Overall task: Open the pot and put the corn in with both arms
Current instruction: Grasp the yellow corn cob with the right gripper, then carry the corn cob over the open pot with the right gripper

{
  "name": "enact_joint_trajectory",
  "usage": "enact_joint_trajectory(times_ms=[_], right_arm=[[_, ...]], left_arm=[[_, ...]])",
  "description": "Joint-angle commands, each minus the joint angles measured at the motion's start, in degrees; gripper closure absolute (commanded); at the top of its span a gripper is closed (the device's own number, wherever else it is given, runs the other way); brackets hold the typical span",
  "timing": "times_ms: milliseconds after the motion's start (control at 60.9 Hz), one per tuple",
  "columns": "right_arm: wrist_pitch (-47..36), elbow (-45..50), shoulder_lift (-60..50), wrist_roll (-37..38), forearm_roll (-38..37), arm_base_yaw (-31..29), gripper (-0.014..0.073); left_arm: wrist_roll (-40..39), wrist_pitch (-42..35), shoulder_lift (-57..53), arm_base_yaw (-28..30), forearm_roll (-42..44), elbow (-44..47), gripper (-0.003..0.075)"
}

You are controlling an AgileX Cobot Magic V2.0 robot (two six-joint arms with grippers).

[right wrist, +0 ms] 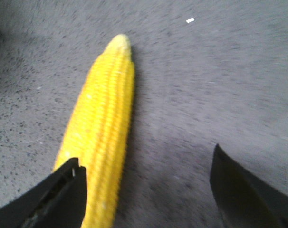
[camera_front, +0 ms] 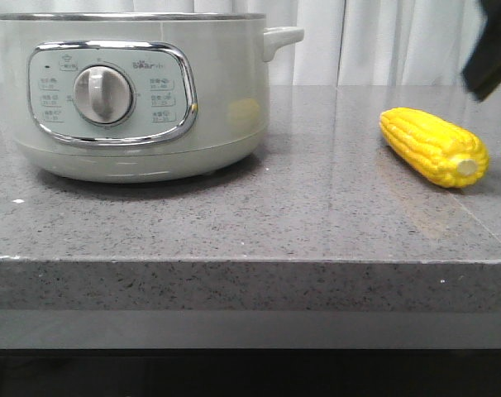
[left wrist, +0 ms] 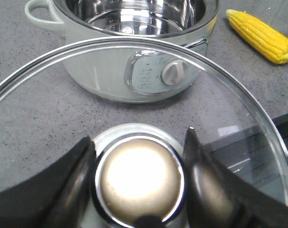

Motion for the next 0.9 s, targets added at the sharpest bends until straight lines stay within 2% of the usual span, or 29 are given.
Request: enact_joint_trajectory(times_ms=[0, 131, 362, 444, 509, 624, 707, 887], right_arm=[[-1.27, -4.86, 3.11, -0.21, 1.61, 1.87, 0.0036], [-0.31, -8.26, 7.95, -0.21, 3.20, 3.86, 0.0036], [-0.36, -9.30, 12.80, -0.21, 3.79, 3.95, 0.0040], [-0.23, -9.30, 13.16, -0.21, 3.79, 3.95, 0.0092], [-0.36, -9.30, 12.95, -0.21, 3.79, 3.95, 0.0180], [-0.54, -9.30, 12.37, -0.21, 3.79, 3.95, 0.0284], [-0.76, -9.30, 11.38, -0.21, 3.79, 3.95, 0.0314], [-2.35, -11.52, 6.87, -0.77, 3.79, 3.95, 0.0314]], left_arm=[[-0.38, -7.91, 0.19, 0.00, -1.13, -1.81, 0.0458], [-0.38, -7.91, 0.19, 0.00, -1.13, -1.81, 0.0458], [-0.38, -7.91, 0.19, 0.00, -1.13, -1.81, 0.0457], [-0.38, -7.91, 0.19, 0.00, -1.13, -1.81, 0.0458], [-0.38, -7.91, 0.19, 0.00, -1.13, -1.81, 0.0457], [-0.38, -7.91, 0.19, 0.00, -1.13, -1.81, 0.0458], [-0.38, -7.91, 0.19, 0.00, -1.13, -1.81, 0.0457], [-0.38, -7.91, 0.19, 0.00, -1.13, -1.81, 0.0457]])
